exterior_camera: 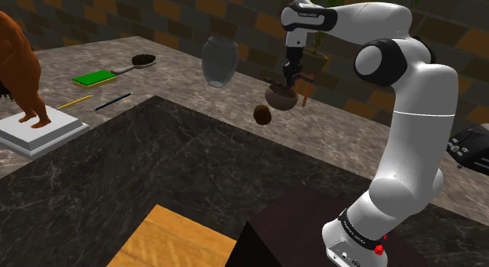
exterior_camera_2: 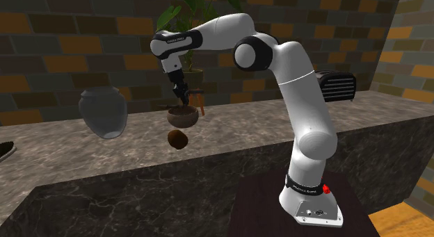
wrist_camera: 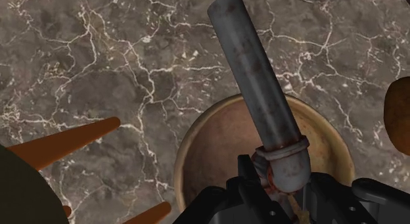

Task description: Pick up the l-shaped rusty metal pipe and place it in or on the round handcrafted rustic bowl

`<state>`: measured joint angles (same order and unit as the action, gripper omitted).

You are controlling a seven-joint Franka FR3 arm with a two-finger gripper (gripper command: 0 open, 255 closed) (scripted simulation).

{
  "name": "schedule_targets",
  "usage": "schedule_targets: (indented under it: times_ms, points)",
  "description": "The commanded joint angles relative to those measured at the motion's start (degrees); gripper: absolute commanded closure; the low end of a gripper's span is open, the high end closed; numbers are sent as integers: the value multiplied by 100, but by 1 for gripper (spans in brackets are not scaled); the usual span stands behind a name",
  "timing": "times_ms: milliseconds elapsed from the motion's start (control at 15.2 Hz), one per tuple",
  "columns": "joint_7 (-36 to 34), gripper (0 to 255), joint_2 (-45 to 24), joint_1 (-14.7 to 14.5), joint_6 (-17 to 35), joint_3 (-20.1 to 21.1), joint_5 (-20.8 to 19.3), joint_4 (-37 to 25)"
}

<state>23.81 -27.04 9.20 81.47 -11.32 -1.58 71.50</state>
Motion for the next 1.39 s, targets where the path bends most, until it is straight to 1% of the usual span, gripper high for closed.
schedule_targets:
  times_ms: [0,462,528,858,1122,1320]
  points:
    - [0,255,-10,3,77,0,1,62]
    - [0,255,-11,3,76,0,2,61]
    - [0,0,-11,3,76,0,2,61]
    - [0,0,-11,3,76,0,1,61]
    - [59,0,-636,105,-998,13,86,-1637]
    - [59,0,-636,106,-998,14,85,-1637]
